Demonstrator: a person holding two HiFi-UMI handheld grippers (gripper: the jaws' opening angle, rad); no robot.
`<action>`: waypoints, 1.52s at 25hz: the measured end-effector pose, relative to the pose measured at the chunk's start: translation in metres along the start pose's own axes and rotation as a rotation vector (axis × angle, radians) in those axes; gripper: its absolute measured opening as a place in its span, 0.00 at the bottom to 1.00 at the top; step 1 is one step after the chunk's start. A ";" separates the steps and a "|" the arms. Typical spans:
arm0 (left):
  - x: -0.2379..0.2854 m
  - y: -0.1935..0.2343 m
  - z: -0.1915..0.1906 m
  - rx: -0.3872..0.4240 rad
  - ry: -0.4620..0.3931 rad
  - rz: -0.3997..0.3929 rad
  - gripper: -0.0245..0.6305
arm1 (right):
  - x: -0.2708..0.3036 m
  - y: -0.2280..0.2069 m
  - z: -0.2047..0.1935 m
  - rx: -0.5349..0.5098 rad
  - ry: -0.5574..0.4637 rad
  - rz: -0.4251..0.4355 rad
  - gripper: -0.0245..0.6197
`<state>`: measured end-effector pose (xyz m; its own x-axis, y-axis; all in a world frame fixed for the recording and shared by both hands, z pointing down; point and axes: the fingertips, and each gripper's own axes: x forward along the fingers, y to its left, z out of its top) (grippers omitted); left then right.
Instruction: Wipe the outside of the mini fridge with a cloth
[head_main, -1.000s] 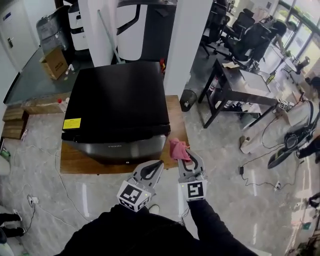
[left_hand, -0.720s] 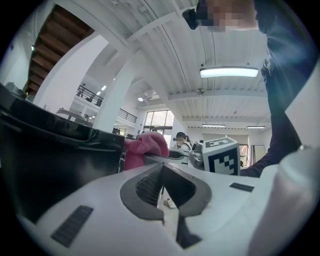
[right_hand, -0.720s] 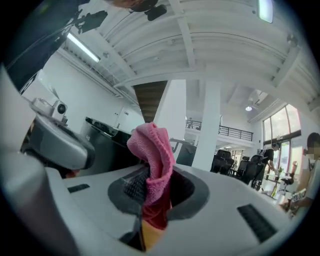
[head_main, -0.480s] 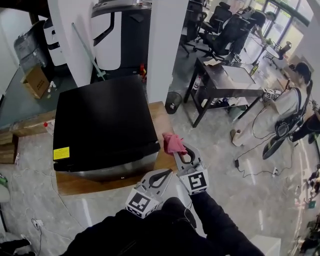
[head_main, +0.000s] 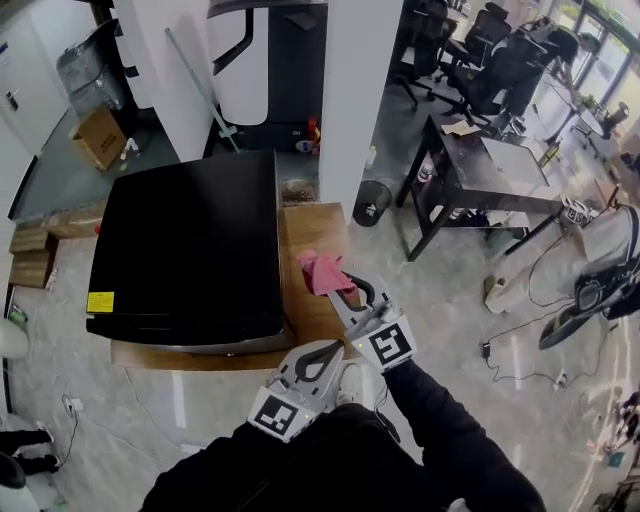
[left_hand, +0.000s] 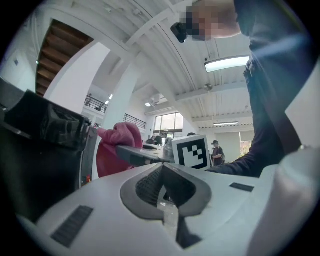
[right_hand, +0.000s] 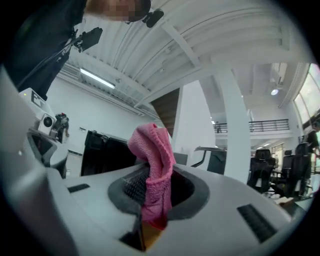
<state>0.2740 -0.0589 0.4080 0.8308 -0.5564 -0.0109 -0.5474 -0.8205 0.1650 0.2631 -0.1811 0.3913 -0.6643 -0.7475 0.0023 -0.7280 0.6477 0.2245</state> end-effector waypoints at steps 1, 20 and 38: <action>0.009 0.001 0.001 0.015 -0.003 0.025 0.05 | 0.003 0.000 -0.003 0.007 -0.012 0.063 0.15; 0.031 0.039 -0.018 0.057 0.034 0.487 0.05 | 0.062 0.030 -0.067 0.305 -0.130 0.495 0.15; 0.093 0.095 -0.013 0.031 -0.005 0.527 0.05 | 0.222 -0.114 -0.094 0.244 -0.141 0.197 0.14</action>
<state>0.3008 -0.1872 0.4356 0.4419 -0.8950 0.0611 -0.8934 -0.4329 0.1204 0.2146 -0.4345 0.4576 -0.8005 -0.5879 -0.1165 -0.5913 0.8064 -0.0065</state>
